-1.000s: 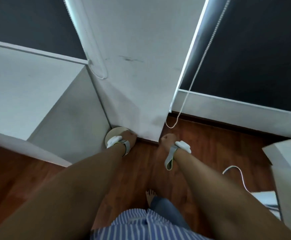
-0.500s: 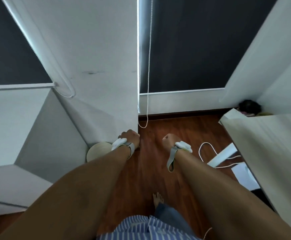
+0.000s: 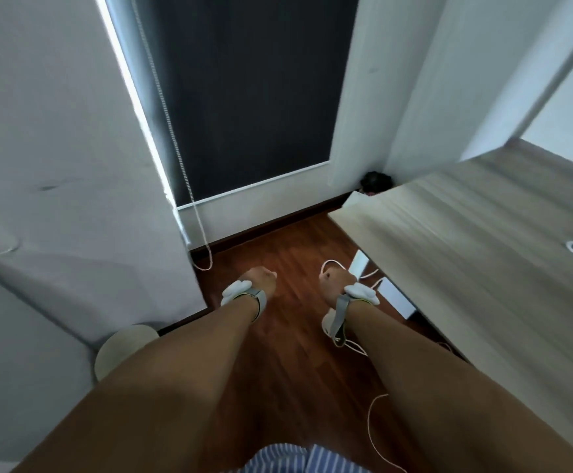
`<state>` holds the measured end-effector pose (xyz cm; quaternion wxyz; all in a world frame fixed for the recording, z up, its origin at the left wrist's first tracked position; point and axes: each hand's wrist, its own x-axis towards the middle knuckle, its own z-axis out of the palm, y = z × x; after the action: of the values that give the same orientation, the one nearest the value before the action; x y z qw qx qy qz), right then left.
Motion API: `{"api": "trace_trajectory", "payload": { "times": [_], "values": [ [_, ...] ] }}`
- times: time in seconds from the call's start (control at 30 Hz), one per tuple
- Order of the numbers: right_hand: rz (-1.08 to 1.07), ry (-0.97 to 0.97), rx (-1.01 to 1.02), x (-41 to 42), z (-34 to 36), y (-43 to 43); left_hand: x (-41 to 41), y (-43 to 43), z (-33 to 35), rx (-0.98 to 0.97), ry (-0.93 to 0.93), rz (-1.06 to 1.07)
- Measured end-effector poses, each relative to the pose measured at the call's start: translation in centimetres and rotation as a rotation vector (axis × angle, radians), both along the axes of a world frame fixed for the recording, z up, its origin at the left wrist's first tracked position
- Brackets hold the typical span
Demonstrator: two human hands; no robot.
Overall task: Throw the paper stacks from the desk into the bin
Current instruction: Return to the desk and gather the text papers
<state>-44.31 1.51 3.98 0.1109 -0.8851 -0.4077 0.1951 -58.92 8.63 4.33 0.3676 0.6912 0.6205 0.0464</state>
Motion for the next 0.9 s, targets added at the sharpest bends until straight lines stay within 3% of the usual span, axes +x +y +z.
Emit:
{"api": "trace_trajectory", "payload": {
  "times": [0.27,0.57,0.73,0.9],
  "values": [
    [-0.142,-0.055,0.039,9.6,-0.3,-10.0,11.4,-6.7,1.5,0.088,0.072,-0.301],
    [-0.412,0.088,0.069,19.2,0.0,-24.0,22.3,-18.4,2.2,0.14,0.141,-0.594],
    [-0.516,0.095,0.055,22.5,0.3,-31.7,27.3,-24.3,1.9,0.064,0.113,-0.651],
    [-0.629,0.056,0.042,25.5,0.5,-39.1,32.4,-30.7,1.8,0.114,0.105,-0.763]
  ]
}}
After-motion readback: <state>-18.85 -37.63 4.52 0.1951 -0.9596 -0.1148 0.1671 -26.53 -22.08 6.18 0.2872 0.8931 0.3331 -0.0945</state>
